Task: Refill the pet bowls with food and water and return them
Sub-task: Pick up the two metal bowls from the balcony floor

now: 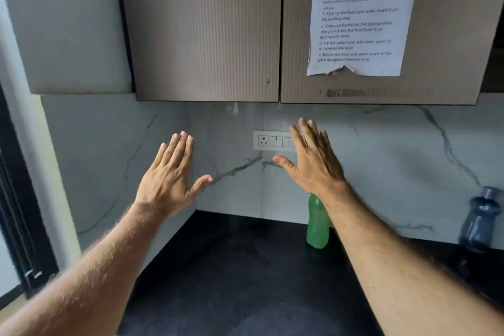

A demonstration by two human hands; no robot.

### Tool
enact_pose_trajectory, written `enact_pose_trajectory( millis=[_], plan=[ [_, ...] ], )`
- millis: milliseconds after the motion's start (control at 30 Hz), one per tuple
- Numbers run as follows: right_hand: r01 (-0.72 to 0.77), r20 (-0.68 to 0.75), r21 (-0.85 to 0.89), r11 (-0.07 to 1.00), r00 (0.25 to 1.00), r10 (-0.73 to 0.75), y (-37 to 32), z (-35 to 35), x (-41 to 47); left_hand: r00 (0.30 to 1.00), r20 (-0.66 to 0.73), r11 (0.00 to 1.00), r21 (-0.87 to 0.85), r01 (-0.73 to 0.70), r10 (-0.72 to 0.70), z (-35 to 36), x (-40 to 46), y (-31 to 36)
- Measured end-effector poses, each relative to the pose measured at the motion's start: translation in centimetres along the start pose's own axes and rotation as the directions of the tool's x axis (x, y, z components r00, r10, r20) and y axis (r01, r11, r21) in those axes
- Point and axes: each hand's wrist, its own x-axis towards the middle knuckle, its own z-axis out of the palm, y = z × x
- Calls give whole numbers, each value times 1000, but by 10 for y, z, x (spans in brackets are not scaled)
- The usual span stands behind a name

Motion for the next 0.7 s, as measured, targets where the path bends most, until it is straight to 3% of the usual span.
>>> enact_pose_trajectory(
  millis=[233,433,700],
  plan=[
    [86,106,45,995,990,-90,-28,37,-33,999,32,995,98,28,-32,3,-61,2],
    [165,155,147,975,970,-188,-56,69,-52,978,131,982,121,146,-162,-1,-147,-25],
    [356,220,229,906,888,-405,-143,107,-87,937,209,950,197,241,-281,-21,-223,-53]
  ],
)
